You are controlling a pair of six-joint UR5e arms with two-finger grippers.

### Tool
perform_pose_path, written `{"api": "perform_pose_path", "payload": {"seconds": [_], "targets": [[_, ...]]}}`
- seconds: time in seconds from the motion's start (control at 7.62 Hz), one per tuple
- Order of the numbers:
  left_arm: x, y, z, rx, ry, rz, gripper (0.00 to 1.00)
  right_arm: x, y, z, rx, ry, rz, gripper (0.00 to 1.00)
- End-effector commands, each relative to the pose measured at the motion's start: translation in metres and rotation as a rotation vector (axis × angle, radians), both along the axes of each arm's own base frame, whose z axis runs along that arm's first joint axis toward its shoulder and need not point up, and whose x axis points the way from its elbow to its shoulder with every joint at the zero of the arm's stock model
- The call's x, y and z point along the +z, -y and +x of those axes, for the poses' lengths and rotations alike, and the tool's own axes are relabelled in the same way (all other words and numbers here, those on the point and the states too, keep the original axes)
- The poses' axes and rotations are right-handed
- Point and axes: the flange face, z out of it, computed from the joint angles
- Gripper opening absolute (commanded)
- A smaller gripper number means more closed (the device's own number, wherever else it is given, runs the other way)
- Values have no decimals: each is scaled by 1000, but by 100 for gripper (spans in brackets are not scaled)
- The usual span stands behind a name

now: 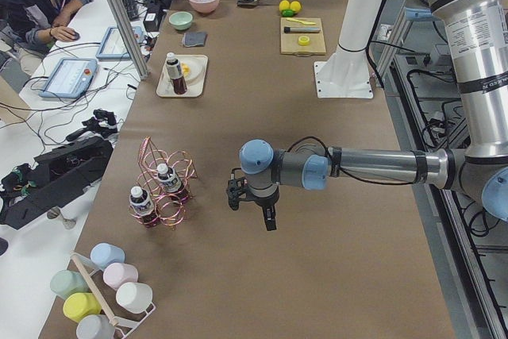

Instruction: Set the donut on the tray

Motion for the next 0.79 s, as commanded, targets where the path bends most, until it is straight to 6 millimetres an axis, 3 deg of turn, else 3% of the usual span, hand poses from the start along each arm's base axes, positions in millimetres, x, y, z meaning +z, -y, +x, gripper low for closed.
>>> {"api": "perform_pose_path", "payload": {"seconds": [0.0, 0.66], "targets": [[0, 0, 0, 2, 0, 1, 98, 3, 1, 3, 7, -36, -9, 100], [-2, 2, 1, 1, -1, 5, 98, 3, 2, 3, 0, -42, -1, 100]]}}
